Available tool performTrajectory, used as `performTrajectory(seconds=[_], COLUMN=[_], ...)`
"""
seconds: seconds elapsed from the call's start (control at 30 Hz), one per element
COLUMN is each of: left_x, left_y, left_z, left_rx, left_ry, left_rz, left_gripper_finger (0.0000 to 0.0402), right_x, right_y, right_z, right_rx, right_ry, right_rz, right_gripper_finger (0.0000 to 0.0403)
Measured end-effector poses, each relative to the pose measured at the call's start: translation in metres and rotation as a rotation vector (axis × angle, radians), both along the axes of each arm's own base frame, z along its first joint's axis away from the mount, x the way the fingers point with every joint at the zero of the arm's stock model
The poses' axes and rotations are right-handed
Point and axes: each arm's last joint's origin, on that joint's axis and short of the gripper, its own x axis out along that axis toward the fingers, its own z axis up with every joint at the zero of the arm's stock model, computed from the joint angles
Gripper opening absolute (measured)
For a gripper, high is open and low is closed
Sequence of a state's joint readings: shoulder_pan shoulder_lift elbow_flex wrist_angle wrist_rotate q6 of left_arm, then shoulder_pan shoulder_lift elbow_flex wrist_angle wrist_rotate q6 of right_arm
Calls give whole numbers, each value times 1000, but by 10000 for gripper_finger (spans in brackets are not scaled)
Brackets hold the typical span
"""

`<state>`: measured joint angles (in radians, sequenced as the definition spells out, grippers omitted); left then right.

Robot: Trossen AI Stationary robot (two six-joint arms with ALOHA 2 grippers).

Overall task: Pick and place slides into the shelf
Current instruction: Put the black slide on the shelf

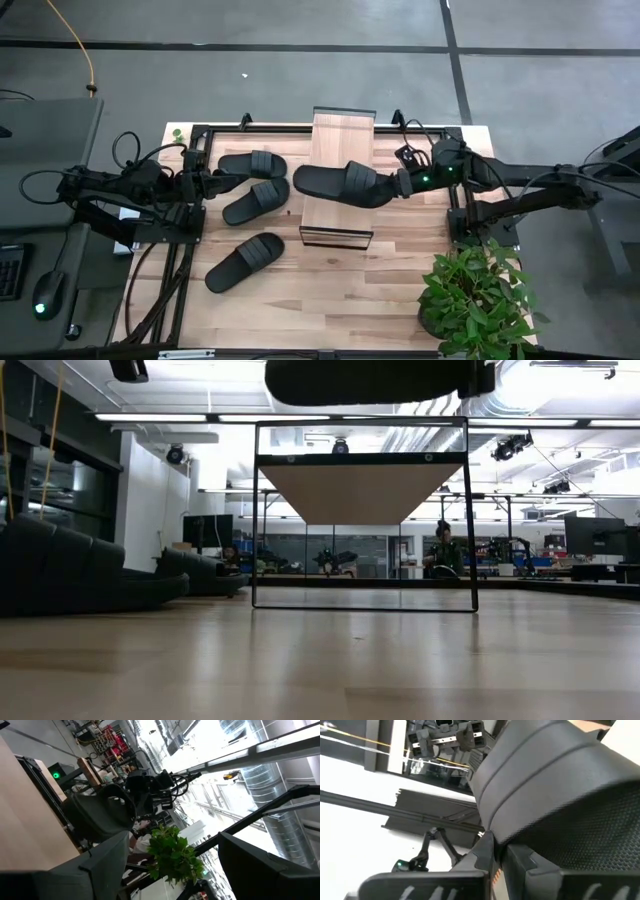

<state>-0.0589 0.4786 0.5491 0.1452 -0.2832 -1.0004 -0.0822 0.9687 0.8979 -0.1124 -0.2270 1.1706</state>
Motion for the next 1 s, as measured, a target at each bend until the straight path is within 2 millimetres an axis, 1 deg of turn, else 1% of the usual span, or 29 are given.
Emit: performTrajectory(seconds=[0.1, 0.2, 0.6, 1.0], left_x=[0, 0, 0, 0], left_y=[0, 0, 0, 0], left_z=[0, 0, 0, -1], left_rx=[0, 0, 0, -2], left_ry=[0, -1, 3, 10], left_rz=[0, 0, 0, -1], left_gripper_finger=[285, 285, 285, 285], right_x=[0, 1, 2, 14], right_y=[0, 0, 1, 1], right_z=[-5, -10, -16, -27], right_rx=[4, -1, -37, -41], right_ry=[-8, 25, 67, 120], right_rz=[-1, 9, 47, 85], right_gripper_finger=[12, 12, 12, 12])
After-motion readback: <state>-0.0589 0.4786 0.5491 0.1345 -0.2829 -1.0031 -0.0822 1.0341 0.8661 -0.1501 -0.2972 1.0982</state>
